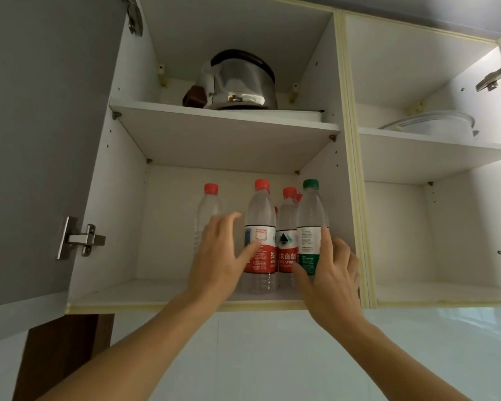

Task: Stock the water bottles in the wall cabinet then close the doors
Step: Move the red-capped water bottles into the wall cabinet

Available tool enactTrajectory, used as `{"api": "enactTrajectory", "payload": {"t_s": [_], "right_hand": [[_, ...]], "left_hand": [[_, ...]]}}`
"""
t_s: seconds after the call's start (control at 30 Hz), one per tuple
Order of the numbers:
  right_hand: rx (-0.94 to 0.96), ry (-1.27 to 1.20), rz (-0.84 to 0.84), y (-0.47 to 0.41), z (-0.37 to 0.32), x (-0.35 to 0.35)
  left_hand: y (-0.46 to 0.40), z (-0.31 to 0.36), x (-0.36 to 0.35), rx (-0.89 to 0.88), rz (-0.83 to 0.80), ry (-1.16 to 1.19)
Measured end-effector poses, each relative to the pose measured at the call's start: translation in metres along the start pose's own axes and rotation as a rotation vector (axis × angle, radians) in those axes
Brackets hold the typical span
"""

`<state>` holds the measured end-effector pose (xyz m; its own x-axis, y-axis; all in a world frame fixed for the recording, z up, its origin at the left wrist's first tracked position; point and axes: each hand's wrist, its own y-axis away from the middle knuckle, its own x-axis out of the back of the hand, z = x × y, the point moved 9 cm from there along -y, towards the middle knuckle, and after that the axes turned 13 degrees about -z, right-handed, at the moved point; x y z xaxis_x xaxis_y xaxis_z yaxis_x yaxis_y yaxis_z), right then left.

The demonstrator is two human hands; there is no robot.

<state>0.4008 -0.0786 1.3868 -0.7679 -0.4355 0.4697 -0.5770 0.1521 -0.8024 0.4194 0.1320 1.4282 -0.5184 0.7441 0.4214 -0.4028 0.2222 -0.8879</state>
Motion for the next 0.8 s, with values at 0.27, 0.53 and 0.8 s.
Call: {"api": "enactTrajectory", "payload": {"t_s": [0.27,0.53,0.8], "right_hand": [[0.178,-0.257,-0.171,-0.02,-0.058,-0.012],[-0.019,-0.242,-0.382,-0.041,-0.064,-0.066],[0.018,-0.226,-0.443,-0.054,-0.078,-0.085]], "left_hand": [[-0.017,-0.061,0.044,0.175,0.025,-0.072],[-0.012,-0.106,-0.007,0.434,-0.269,0.145],[-0.022,-0.137,0.001,0.445,-0.359,0.028]]}}
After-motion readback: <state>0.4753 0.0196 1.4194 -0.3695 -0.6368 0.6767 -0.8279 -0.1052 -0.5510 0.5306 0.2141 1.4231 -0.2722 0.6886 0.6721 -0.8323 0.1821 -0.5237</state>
